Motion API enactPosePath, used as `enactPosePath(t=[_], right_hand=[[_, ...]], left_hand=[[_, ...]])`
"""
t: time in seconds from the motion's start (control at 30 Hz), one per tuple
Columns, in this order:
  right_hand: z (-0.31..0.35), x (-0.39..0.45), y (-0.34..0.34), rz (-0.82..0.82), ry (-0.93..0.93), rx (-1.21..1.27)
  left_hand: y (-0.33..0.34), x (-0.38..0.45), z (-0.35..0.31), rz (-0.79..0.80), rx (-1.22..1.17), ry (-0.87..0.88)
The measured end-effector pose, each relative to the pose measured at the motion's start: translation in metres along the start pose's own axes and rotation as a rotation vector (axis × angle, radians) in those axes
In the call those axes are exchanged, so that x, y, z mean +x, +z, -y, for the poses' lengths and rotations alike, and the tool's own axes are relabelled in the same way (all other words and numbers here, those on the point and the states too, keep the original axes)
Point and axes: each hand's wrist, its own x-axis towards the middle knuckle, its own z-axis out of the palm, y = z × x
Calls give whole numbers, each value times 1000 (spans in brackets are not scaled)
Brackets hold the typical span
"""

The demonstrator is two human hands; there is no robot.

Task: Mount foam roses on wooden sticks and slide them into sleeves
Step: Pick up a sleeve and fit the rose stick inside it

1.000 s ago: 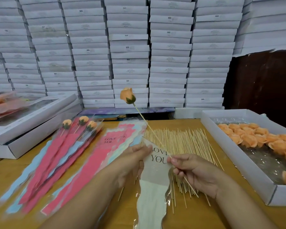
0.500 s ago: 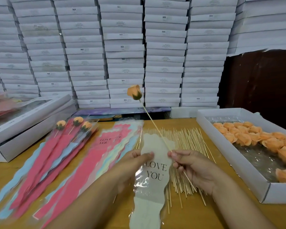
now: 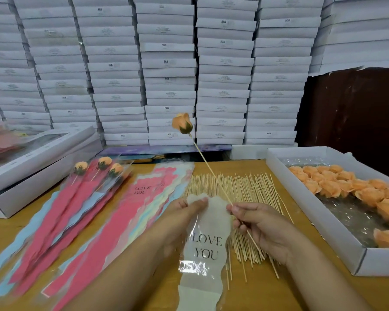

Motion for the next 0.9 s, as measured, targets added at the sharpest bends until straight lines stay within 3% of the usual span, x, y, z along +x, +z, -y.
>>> enactPosePath(t=[0.17,0.37,0.57,0.9], right_hand=[[0,-1,3,45,41,72],[5,-4,0,29,-1,152],[9,-6,-1,-71,-50,34],[58,-7,16,-193,-429,100]], left_hand=[[5,5,5,1,-95,86],[4,5,12,-102,-100,51],[0,4,15,-100,-36,59],[3,2,16,-64,-11,82]])
